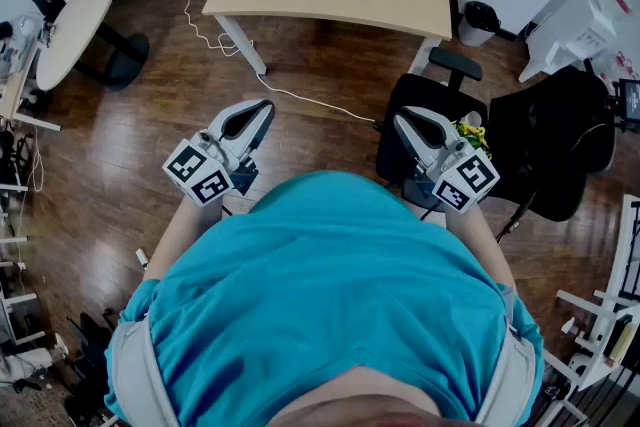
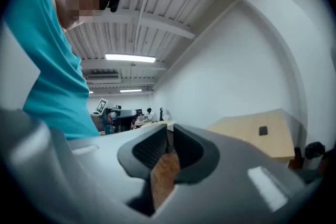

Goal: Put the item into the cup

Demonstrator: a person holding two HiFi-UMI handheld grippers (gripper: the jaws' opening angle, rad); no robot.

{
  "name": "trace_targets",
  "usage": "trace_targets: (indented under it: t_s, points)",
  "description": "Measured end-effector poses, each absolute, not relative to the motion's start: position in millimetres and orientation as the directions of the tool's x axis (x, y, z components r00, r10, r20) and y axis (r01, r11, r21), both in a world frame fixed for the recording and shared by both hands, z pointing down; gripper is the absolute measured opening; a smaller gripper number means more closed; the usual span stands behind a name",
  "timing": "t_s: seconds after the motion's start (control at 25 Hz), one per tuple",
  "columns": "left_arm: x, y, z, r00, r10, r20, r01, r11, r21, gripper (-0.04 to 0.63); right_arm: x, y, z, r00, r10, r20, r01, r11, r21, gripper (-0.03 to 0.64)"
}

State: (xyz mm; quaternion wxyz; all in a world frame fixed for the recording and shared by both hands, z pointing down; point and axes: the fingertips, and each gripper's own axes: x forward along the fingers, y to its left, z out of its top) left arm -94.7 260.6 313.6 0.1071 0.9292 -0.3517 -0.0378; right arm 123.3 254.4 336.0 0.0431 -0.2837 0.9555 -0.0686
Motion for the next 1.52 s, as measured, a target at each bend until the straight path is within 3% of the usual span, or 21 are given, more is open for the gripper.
trace_targets:
  t_s: [0.36,0.76,1.12,1.52]
  points:
    - [-154.0,206.9,319.9,0.77,-0.637,-0.018,-0.617,-0.752,0.234,0.022,62.5,193.9,330.9,-0.831,-0.556,-0.012,-0.547,0.822,-0.156,0.04]
    - [-231.3,95.6,327.0,0.872,-0.489,-0.001,-0.48,-0.856,0.193,0.049,-27.6,78.7,305.1,-0.743,-0.669,0.003,-0.66,0.732,-0.169,0.04]
    - [-148.3,-4.9,358.3,0.898,-0.432,0.081,-0.44,-0.877,0.195,0.076,45.4,-21.0,329.1,-0.694,-0.719,0.029,-0.714,0.683,-0.152,0.049]
    - [-30.2,-141.6,429.2,0.773,-0.578,0.26,-0.63,-0.745,0.219,0.103,168.7,-142.7,379.7,-0.773,-0.634,0.033,-0.634,0.768,-0.086,0.087]
